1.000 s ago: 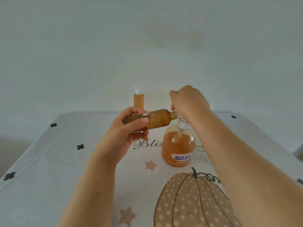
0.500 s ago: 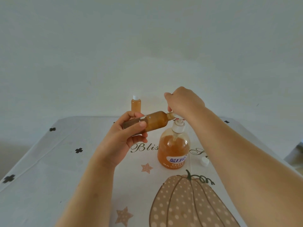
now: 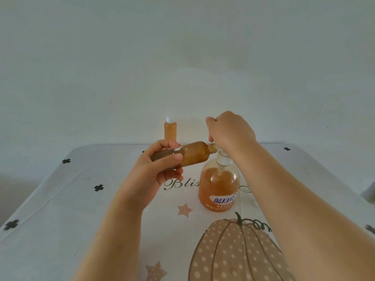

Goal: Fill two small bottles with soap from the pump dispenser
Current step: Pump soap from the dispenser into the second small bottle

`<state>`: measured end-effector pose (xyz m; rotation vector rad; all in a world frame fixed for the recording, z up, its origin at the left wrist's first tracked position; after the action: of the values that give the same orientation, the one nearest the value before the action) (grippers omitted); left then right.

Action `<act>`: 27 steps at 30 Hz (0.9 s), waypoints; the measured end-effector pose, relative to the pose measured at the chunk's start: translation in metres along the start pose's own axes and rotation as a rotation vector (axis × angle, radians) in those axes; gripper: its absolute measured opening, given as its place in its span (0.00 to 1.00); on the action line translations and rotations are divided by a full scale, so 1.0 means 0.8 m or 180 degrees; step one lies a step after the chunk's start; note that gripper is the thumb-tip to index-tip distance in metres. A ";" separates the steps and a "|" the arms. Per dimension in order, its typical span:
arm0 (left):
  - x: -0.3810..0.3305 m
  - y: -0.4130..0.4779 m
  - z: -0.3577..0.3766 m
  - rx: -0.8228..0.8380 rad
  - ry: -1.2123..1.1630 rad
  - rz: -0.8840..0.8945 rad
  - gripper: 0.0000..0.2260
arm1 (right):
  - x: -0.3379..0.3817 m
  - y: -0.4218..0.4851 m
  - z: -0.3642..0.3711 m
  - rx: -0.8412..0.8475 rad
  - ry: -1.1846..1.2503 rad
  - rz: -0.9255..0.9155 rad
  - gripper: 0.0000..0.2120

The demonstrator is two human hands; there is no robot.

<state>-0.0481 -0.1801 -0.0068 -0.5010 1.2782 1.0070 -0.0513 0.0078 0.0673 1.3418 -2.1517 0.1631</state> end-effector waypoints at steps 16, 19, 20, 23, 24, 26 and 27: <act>-0.004 -0.004 0.003 -0.0005 -0.0046 0.0084 0.14 | 0.005 -0.004 -0.010 -0.0030 0.0049 -0.0026 0.20; -0.007 -0.005 0.007 0.0018 -0.0067 0.0135 0.15 | 0.010 -0.001 -0.016 0.0029 -0.0084 -0.0082 0.21; -0.008 -0.005 0.007 0.0012 -0.0060 0.0140 0.15 | 0.011 0.000 -0.016 0.0046 -0.0121 -0.0089 0.21; -0.008 -0.006 0.005 -0.0018 -0.0034 0.0118 0.12 | 0.011 -0.001 -0.009 0.0118 -0.0146 -0.0046 0.20; -0.007 -0.006 0.005 -0.0023 -0.0029 0.0112 0.11 | 0.011 -0.002 -0.007 0.0137 -0.0155 -0.0034 0.20; -0.006 -0.006 0.004 -0.0040 -0.0015 0.0092 0.11 | 0.011 -0.002 -0.005 0.0141 -0.0129 -0.0024 0.20; -0.005 -0.006 0.004 -0.0049 -0.0017 0.0077 0.10 | 0.011 -0.001 -0.006 0.0129 -0.0108 -0.0028 0.20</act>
<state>-0.0421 -0.1815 -0.0030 -0.4954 1.2752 1.0384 -0.0513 0.0026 0.0760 1.3862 -2.1810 0.1827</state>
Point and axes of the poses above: each hand's wrist, its own y-axis towards the middle knuckle, its own z-axis out of the palm, x = y × z, the point moved 10 cm from there along y, towards the middle knuckle, and after that the axes turned 4 degrees about y, right-handed, at the moved point
